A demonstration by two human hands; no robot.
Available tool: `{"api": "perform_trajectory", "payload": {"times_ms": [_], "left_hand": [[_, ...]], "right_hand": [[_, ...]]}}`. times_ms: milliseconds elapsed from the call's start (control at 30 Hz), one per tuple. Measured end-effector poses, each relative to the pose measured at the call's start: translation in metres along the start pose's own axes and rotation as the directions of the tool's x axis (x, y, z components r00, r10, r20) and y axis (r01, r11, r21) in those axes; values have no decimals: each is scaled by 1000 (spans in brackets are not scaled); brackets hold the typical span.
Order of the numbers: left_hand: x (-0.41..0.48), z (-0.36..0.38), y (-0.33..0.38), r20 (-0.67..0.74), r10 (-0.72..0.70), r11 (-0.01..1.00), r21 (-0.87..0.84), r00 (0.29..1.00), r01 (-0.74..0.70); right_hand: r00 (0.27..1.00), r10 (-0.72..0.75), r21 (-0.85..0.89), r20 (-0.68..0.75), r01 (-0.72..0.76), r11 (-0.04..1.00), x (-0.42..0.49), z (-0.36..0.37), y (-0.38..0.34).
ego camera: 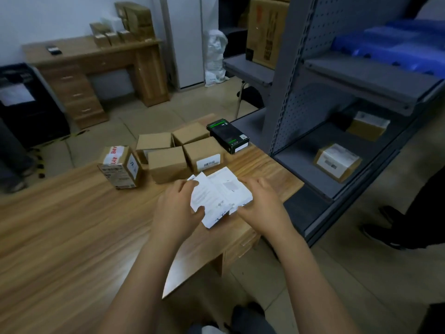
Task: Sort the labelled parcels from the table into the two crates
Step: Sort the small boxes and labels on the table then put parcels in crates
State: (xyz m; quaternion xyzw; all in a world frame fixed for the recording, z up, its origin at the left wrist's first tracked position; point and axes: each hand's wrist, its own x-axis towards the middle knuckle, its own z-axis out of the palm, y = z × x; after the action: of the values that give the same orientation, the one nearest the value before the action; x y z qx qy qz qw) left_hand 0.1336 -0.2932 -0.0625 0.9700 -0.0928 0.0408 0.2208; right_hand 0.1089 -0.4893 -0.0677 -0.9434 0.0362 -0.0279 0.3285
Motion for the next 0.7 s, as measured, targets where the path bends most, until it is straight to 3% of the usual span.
{"api": "perform_trajectory", "payload": {"times_ms": [300,567,700], "left_hand": [[49,51,-2,41,-242,970,-22,969,243],[44,115,-19,332,-479,854,-38,812,519],[42,134,-26,400,-527,799,-69,750,598]], "right_hand": [[948,-144,-20,283,156,988,103,8,38],[798,-233,40,555,254,966,129,64,77],[774,-214,40,596,238,970,130,87,89]]}}
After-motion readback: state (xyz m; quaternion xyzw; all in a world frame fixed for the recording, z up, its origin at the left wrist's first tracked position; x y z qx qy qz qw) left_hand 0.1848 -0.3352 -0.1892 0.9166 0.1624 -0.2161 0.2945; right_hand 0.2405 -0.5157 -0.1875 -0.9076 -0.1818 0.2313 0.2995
